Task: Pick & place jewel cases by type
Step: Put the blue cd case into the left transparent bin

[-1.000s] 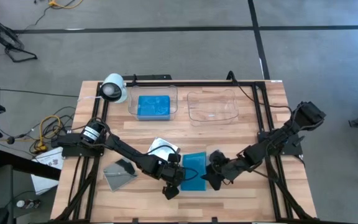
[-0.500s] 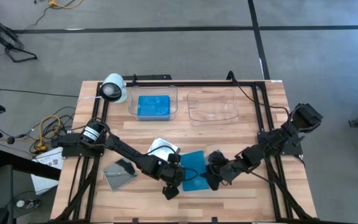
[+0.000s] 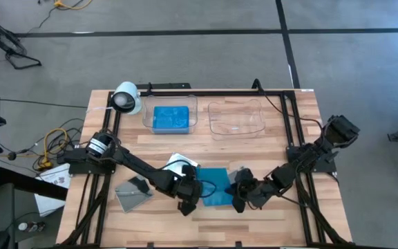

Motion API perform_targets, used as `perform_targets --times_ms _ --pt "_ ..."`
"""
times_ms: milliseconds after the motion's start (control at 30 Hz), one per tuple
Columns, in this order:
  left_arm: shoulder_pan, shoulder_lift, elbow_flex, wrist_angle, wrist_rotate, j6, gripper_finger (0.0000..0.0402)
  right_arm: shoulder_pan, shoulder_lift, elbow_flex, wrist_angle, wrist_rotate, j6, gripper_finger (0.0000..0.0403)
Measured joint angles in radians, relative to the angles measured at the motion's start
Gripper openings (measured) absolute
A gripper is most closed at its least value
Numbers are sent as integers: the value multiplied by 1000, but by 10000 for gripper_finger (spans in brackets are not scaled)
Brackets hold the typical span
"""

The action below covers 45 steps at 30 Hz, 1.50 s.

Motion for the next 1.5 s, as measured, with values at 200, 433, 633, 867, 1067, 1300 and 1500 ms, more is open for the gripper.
perform_targets --times_ms 200,433,633,867,1067,1300,1500 --pt "-18 -82 0 -98 -101 -54 129 46 1 -1 -15 97 -16 51" --pt "-63 -222 -4 -75 -222 -47 129 84 2 -2 -22 201 -37 51" --pt "-72 -407 -223 200 -215 -43 154 111 2 -2 -2 271 -90 49" --pt "-71 -581 -615 828 -167 -53 215 119 2 -2 18 324 -124 34" --pt "-72 -583 -753 1098 -156 -54 246 107 2 -2 133 323 -247 41" --pt "-56 -531 -754 1203 -138 -37 260 78 2 -2 226 287 -348 35" --pt "-20 -470 -753 1305 -67 -32 262 67 2 -2 279 264 -406 40"
